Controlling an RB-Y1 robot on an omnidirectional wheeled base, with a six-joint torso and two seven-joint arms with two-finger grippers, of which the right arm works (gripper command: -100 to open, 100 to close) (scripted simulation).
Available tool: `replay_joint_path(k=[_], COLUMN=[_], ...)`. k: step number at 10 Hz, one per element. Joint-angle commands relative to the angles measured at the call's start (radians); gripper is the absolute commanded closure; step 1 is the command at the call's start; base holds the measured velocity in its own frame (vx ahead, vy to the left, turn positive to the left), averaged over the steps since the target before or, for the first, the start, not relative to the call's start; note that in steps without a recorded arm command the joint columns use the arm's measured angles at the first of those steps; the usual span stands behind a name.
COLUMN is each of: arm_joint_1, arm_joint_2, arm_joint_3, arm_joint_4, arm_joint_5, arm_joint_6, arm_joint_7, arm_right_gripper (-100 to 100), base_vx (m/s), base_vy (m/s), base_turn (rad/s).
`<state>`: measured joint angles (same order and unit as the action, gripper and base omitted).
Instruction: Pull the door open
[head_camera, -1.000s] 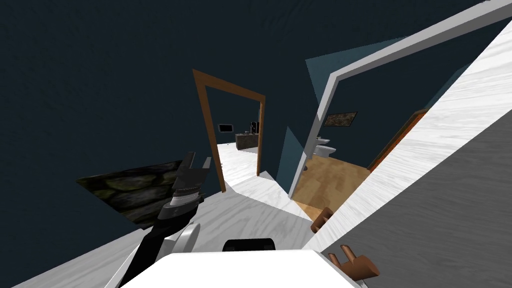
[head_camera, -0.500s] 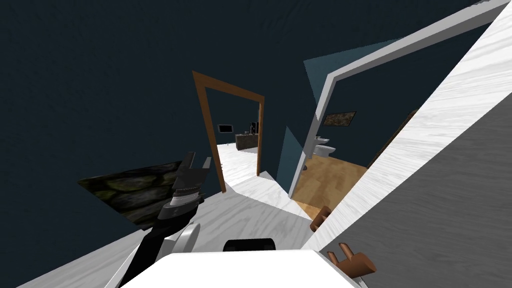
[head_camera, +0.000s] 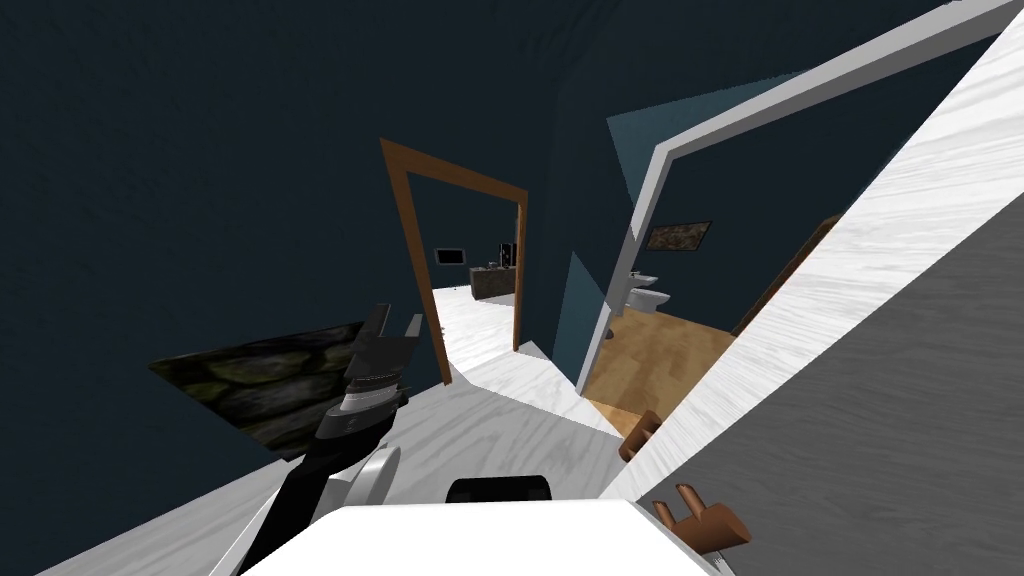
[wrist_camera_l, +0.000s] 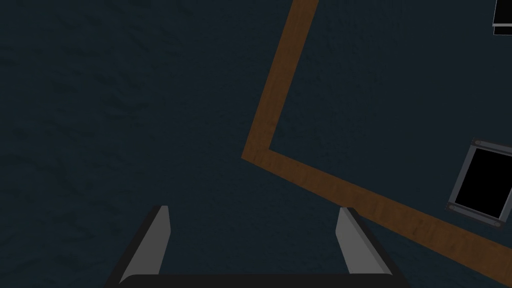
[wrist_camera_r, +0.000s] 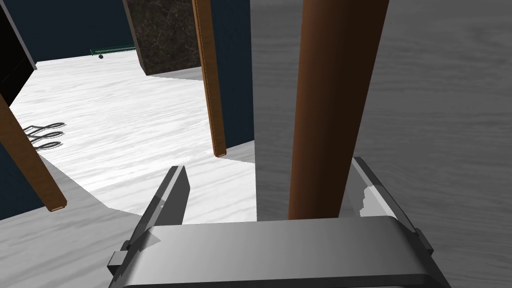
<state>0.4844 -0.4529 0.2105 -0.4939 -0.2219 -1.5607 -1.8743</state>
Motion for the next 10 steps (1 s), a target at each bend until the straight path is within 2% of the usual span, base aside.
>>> replay_joint_path(k=[1, 3, 4, 5, 6, 7, 8, 9, 10], arm_joint_1=[-0.021, -0.027, -0.016, 0.0, -0.022, -0.027, -0.027, -0.027, -0.032], arm_joint_2=[0.033, 0.032, 0.032, 0.032, 0.032, 0.032, 0.032, 0.032, 0.032], arm_joint_3=[0.028, 0.032, 0.032, 0.032, 0.032, 0.032, 0.032, 0.032, 0.032], arm_joint_4=[0.047, 0.062, -0.005, -0.061, -0.037, -0.01, 0.036, 0.062, 0.11], arm_joint_5=[0.021, 0.027, 0.027, 0.027, 0.027, 0.027, 0.027, 0.027, 0.027], arm_joint_6=[-0.025, -0.039, -0.036, -0.01, -0.029, -0.039, -0.039, -0.039, -0.047], arm_joint_7=[-0.006, -0.01, -0.01, -0.01, -0.01, -0.01, -0.01, -0.01, -0.01], arm_right_gripper=[100, 100, 100, 100, 100, 100, 100, 100, 100], base_vx=[-0.008, -0.006, -0.026, -0.014, -0.01, -0.004, 0.012, 0.016, 0.012], base_vy=[0.002, -0.013, -0.018, -0.016, -0.009, 0.001, 0.016, 0.018, 0.002], base_turn=[0.013, -0.013, -0.034, 0.007, -0.013, 0.013, 0.028, 0.008, -0.001])
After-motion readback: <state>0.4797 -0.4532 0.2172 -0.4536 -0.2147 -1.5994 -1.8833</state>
